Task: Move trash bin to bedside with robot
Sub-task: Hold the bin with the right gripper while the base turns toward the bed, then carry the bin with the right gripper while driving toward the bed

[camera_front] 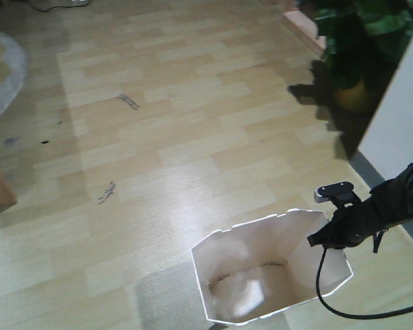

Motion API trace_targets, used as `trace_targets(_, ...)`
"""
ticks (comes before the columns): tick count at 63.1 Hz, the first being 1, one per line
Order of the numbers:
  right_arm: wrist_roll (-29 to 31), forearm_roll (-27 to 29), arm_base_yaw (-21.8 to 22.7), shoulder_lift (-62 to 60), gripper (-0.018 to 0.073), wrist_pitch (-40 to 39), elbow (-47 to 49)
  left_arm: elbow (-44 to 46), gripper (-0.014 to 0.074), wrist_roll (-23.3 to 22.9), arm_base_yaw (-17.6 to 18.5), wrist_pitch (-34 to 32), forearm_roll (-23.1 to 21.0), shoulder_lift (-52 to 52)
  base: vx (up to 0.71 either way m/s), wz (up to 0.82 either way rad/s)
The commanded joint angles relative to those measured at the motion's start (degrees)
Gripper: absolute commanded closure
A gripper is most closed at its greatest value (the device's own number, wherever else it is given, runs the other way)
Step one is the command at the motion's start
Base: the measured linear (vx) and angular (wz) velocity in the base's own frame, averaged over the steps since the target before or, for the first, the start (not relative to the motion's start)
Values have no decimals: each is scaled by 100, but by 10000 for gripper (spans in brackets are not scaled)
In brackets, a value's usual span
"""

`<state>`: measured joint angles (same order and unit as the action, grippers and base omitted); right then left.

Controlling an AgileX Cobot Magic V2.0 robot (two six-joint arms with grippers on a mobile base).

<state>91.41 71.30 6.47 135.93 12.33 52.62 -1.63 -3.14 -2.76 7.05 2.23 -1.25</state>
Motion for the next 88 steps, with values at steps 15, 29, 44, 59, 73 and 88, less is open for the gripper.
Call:
trace_targets(15, -36, 130, 11, -417, 566, 673, 70, 119, 603, -25, 12, -414, -26, -29, 12, 46)
trace_targets(29, -36, 130, 11, -417, 566, 673, 70, 119, 603, -25, 12, -414, -26, -29, 10, 35)
trace_targets(44, -36, 130, 11, -417, 566, 673, 70, 119, 603, -25, 12, -414, -26, -29, 12, 22)
trace_targets(59, -36, 130, 11, -417, 566, 673, 70, 119, 603, -25, 12, -414, -26, -29, 16, 9)
trace_targets(73, -36, 130, 11, -417, 566, 673, 70, 119, 603, -25, 12, -414, -26, -29, 21, 0)
trace_targets(88, -36, 130, 11, -417, 566, 673, 70, 119, 603, -25, 12, -414, -26, -29, 23, -1)
